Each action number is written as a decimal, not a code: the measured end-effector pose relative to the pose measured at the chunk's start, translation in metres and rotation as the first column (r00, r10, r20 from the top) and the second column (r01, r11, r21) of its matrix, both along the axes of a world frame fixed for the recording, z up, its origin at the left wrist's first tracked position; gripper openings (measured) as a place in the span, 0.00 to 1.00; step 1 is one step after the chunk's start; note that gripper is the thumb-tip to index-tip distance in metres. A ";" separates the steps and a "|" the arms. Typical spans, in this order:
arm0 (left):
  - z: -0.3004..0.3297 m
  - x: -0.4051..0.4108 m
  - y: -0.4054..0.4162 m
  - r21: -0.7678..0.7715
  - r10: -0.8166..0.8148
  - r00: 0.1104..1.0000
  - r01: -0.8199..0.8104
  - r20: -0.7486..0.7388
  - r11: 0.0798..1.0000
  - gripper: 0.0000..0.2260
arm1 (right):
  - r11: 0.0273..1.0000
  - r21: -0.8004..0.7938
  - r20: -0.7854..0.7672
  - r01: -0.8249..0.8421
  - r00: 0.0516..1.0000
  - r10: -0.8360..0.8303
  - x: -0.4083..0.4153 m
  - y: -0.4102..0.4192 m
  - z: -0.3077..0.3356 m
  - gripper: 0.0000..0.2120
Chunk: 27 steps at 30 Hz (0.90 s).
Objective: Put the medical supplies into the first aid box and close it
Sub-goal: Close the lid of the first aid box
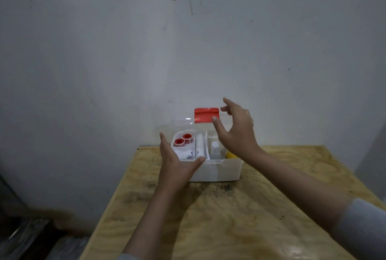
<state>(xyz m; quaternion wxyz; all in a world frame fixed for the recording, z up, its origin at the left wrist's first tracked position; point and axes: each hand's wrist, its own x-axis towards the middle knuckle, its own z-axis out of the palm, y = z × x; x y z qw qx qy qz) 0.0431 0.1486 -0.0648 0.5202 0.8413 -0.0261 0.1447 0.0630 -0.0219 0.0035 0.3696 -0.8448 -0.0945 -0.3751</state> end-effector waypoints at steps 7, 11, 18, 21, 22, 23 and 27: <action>-0.011 -0.014 0.006 0.055 0.007 0.986 -0.017 0.166 0.998 0.48 | 0.994 -0.106 -0.163 -0.006 0.987 -0.011 -0.036 -0.002 -0.047 0.24; -0.017 -0.012 0.008 0.134 -0.021 0.969 -0.013 0.247 0.991 0.30 | 0.976 -0.217 -0.166 -0.026 0.986 -0.011 -0.043 -0.005 -0.060 0.26; -0.020 -0.007 0.013 0.092 0.011 0.954 -0.040 0.299 0.995 0.19 | 0.983 -0.161 -0.169 -0.090 0.984 0.062 -0.050 -0.005 -0.063 0.17; -0.022 -0.005 0.011 0.057 0.037 0.952 -0.057 0.304 0.997 0.19 | 0.985 -0.134 -0.150 -0.108 0.985 0.087 -0.051 -0.008 -0.065 0.18; -0.023 -0.004 0.010 0.046 0.044 0.952 -0.061 0.304 0.997 0.19 | 0.985 -0.136 -0.141 -0.106 0.986 0.087 -0.050 -0.009 -0.066 0.19; -0.024 -0.004 0.010 0.040 0.049 0.951 -0.064 0.305 0.997 0.19 | 0.984 -0.151 -0.132 -0.100 0.988 0.080 -0.049 -0.010 -0.067 0.19; -0.026 -0.004 0.009 0.031 0.062 0.948 -0.075 0.313 0.997 0.19 | 0.962 -0.273 -0.071 -0.015 0.997 -0.004 -0.044 -0.007 -0.075 0.22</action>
